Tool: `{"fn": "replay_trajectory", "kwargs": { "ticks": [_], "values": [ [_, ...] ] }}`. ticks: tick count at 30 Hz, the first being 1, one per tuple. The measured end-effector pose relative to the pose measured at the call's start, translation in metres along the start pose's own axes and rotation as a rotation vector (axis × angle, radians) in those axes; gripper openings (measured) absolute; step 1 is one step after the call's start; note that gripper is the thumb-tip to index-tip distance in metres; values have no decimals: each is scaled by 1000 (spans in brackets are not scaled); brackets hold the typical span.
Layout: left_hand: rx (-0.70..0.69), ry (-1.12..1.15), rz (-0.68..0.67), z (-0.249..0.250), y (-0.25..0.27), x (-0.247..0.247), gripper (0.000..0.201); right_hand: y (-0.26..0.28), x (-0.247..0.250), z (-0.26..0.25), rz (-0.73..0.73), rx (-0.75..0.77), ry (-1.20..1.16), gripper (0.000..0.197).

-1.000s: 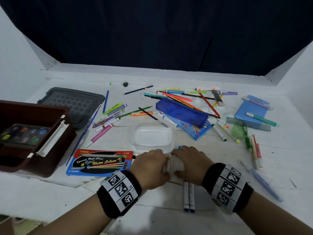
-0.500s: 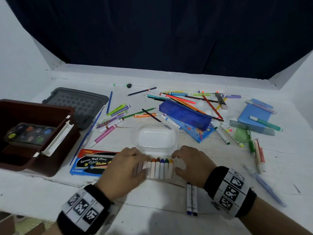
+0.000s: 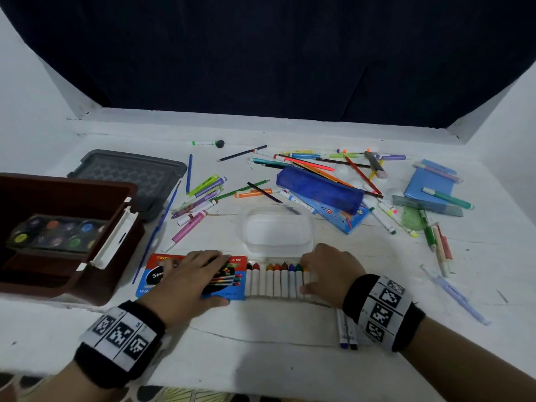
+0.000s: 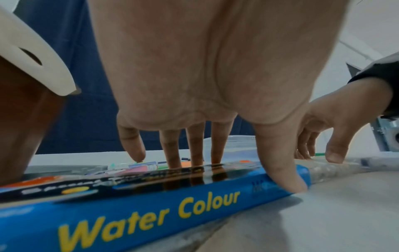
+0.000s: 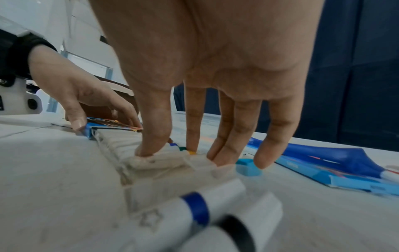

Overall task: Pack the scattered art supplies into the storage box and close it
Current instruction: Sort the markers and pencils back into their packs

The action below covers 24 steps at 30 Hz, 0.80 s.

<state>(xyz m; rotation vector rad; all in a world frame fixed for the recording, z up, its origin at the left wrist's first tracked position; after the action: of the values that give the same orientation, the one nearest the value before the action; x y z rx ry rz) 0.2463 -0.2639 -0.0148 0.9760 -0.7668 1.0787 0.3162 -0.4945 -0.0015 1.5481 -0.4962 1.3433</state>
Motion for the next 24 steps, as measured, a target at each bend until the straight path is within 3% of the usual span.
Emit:
{"fn": "replay_trajectory", "kwargs": {
  "ticks": [6, 12, 24],
  "values": [
    [-44, 1, -5, -14, 12, 2, 80, 14, -3, -13, 11, -7, -70, 41],
    [-67, -11, -39, -23, 36, -1, 80, 23, 7, -46, 162, -4, -47, 38],
    [-85, -110, -57, -20, 38, 1, 81, 16, 1, -67, 126, -72, -131, 28]
  ]
}}
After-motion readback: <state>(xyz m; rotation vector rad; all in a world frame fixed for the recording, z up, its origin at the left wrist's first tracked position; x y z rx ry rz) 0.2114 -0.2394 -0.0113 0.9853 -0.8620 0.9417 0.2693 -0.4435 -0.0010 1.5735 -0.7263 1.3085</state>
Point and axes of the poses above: each hand's wrist, its own y-axis away from the middle knuckle, its own x-axis out of the back of the hand, z = x × y, the point moved 7 cm from there along -y, towards the middle knuckle, and after that the axes turned 13 degrees about y, right-handed, at the moved point
